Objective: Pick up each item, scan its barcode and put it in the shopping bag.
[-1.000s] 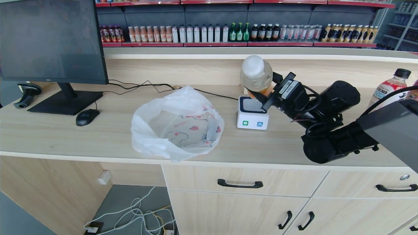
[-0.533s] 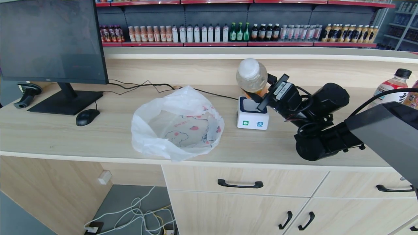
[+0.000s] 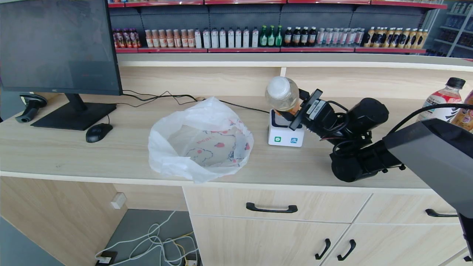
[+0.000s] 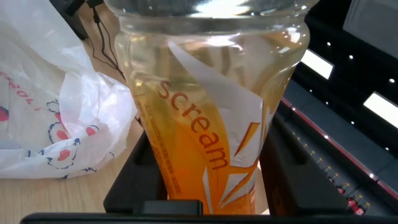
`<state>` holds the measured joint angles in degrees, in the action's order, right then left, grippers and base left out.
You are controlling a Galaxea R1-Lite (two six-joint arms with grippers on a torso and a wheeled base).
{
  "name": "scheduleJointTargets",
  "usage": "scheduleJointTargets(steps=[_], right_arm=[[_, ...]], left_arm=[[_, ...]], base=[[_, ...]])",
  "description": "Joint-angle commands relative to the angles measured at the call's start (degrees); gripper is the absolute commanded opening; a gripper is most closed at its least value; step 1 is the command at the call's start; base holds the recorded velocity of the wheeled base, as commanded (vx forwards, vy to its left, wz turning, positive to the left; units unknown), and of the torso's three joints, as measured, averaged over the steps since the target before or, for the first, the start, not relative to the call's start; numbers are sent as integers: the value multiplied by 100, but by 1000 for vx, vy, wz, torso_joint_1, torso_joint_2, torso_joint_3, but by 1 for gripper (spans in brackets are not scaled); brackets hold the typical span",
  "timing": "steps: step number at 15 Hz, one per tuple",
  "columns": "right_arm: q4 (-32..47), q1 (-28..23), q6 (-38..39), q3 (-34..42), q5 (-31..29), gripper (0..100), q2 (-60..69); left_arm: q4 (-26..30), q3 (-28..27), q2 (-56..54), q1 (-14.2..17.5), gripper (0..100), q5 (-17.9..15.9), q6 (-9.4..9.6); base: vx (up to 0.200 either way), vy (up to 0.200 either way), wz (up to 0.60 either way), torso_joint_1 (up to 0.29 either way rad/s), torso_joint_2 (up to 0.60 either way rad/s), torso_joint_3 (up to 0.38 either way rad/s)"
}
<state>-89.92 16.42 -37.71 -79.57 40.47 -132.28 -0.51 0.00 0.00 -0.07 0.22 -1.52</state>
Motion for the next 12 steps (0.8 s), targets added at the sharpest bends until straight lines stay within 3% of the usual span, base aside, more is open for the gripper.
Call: scheduleJointTargets(steps=[1, 12], right_arm=[[-8, -7, -9, -129, 31, 0, -149], [-8, -130, 26, -120, -22, 0, -87]], left_arm=[[-2, 0, 0, -1, 100, 4, 12], [-2, 0, 0, -1, 100, 4, 12]], base=[[0, 0, 0, 0, 0, 0], [0, 0, 0, 0, 0, 0]])
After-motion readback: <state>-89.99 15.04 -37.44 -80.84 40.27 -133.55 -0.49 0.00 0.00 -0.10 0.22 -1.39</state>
